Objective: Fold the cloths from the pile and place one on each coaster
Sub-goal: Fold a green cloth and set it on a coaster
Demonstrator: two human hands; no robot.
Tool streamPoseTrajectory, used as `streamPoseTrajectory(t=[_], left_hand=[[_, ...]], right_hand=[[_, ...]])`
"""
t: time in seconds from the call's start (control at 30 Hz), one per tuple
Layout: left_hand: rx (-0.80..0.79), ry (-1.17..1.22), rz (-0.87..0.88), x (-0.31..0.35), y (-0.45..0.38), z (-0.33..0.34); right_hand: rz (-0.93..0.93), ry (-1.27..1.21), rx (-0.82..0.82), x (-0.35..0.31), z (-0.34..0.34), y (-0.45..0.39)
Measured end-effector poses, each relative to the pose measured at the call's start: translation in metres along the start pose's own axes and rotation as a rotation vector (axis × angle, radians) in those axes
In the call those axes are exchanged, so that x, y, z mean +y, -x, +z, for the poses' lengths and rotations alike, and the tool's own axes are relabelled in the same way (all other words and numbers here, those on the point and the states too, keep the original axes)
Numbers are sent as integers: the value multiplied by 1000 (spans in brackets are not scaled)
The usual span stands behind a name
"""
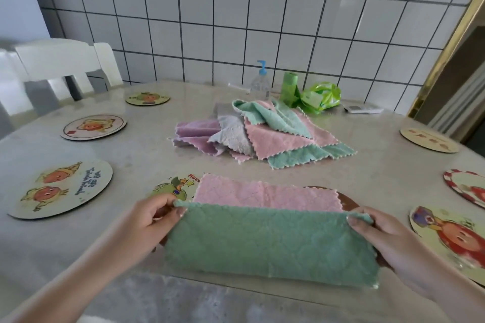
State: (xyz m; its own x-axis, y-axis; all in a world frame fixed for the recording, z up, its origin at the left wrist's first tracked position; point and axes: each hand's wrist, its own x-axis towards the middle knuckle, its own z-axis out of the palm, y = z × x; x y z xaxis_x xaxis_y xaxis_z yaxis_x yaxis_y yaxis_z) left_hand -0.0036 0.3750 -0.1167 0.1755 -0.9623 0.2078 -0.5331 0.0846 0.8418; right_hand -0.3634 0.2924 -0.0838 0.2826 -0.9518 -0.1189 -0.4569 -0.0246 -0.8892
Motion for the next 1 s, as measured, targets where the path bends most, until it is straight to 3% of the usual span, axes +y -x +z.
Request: streamPoseTrajectory(t=[0.33,1.0], left_hand=[[45,-113,6,-4,-76,14],[-53,-422,-73,-10,-118,23]], right_hand=[[-83,295,151,14,-12,-69],[-105,513,159,14,-12,-112]])
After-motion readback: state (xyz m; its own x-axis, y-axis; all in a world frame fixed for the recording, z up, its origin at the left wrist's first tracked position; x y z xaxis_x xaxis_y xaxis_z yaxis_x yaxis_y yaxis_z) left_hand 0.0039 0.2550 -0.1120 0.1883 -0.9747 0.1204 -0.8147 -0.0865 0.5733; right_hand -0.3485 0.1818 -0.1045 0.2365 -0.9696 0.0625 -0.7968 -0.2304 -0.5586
